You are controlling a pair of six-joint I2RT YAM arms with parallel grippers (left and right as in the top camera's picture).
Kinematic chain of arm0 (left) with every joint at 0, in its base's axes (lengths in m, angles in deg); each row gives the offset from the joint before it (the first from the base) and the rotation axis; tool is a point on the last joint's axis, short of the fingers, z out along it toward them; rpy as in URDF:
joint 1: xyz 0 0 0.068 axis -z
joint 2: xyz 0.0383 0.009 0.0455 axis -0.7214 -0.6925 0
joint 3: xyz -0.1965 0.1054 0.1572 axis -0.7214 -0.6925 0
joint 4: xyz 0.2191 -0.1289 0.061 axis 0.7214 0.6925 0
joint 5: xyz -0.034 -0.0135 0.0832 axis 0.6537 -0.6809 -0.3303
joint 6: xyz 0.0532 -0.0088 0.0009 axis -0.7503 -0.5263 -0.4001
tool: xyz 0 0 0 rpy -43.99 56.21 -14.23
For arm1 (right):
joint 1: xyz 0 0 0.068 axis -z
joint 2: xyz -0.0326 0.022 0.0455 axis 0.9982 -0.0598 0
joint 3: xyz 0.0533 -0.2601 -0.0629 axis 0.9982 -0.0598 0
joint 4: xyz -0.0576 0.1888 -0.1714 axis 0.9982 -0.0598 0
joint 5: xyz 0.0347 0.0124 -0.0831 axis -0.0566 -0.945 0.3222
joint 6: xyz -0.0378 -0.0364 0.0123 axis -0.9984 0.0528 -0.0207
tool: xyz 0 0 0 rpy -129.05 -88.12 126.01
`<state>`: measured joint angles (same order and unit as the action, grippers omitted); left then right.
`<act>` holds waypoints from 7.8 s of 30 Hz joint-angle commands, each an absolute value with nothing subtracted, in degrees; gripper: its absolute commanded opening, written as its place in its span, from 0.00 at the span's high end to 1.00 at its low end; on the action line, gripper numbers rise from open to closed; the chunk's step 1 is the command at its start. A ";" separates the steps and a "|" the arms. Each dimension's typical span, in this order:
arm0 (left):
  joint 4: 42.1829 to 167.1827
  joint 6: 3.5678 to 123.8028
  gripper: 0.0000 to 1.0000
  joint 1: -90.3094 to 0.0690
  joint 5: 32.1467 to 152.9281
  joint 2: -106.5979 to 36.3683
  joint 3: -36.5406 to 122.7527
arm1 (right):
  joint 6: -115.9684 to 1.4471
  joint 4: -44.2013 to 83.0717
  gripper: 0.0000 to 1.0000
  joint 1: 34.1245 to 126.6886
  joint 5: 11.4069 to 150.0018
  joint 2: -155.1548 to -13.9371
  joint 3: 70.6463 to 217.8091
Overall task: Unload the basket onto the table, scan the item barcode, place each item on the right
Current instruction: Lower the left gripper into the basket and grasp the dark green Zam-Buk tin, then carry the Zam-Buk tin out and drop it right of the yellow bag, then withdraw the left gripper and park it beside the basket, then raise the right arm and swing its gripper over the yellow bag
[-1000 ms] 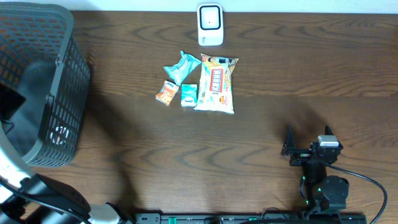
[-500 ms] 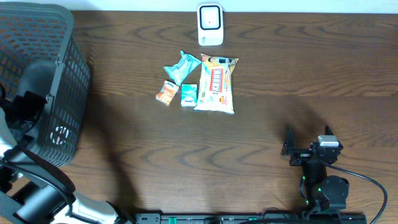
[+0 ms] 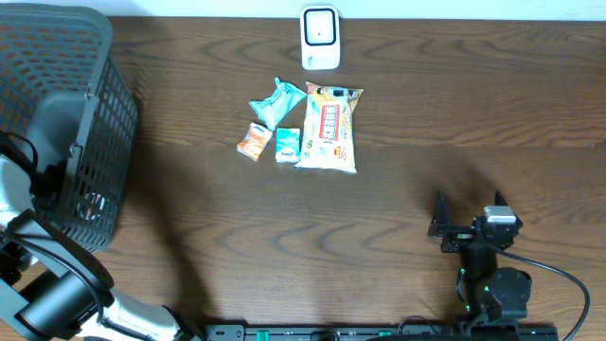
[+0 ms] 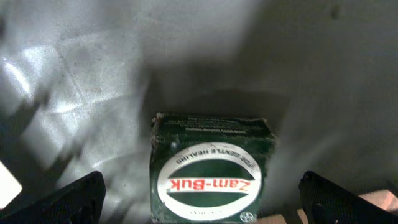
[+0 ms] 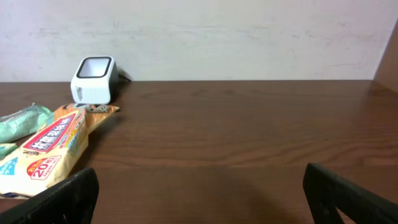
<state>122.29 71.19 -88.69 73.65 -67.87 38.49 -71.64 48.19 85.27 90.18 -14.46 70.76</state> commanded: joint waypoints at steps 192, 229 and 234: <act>137.92 71.70 0.02 -37.37 51.80 -47.72 49.34 | -71.01 47.97 0.01 85.07 90.11 -14.09 70.67; 137.94 71.70 0.02 -37.37 51.80 -47.72 49.34 | -71.01 47.97 0.01 85.07 90.11 -14.09 70.67; 137.92 71.70 0.02 -37.37 51.77 -47.72 49.34 | -66.16 49.48 0.01 85.07 85.28 -14.09 70.67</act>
<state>137.59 71.17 -37.15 52.74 -47.28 49.40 -70.92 48.63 85.29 89.48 -14.46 70.76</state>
